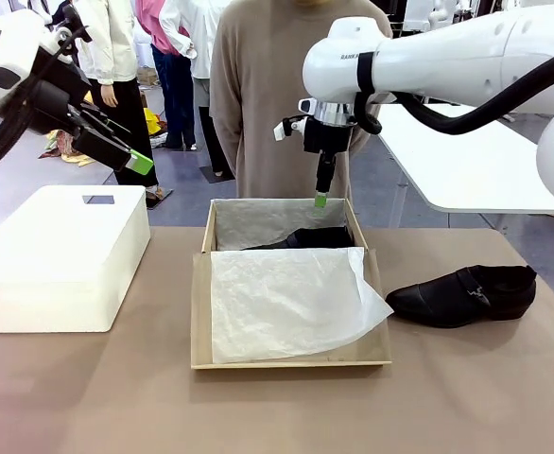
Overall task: Pack the shoes into the box.
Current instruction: Place one shoe of the Shoes into the Shoes Box, then place the other shoe of the Shoes into the Shoes Box.
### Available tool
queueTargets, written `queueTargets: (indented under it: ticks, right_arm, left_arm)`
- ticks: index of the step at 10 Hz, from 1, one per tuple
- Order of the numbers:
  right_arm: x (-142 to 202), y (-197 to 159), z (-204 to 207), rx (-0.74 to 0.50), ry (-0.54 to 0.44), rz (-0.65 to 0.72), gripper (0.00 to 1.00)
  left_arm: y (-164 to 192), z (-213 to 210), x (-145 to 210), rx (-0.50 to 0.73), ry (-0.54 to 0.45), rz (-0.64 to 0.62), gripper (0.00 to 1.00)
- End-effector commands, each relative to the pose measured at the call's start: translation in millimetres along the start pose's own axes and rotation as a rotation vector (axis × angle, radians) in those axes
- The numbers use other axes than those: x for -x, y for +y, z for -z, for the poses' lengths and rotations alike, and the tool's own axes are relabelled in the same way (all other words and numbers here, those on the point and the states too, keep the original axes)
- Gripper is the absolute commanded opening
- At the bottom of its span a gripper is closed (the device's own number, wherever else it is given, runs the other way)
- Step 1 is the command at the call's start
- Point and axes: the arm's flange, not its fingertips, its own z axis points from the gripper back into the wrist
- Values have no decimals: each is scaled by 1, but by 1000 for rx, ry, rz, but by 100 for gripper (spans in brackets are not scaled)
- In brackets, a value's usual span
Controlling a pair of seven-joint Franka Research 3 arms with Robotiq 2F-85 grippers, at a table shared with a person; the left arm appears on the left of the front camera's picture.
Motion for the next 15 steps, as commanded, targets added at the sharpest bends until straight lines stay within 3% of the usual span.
queueTargets:
  ticks: [1, 7, 11, 15]
  right_arm:
    - [12, 13, -4, -23, -7, -24, 100]
    - [6, 5, -2, -7, 8, -2, 100]
    - [68, 33, -51, 123, 17, -66, 100]
    - [149, 52, -60, 225, 31, -93, 100]
  left_arm:
    - [0, -1, 1, 7, -7, -1, 100]
    - [0, -1, 1, 7, -7, -1, 100]
    - [0, -1, 1, 7, -7, -1, 100]
    - [0, -1, 1, 7, -7, -1, 100]
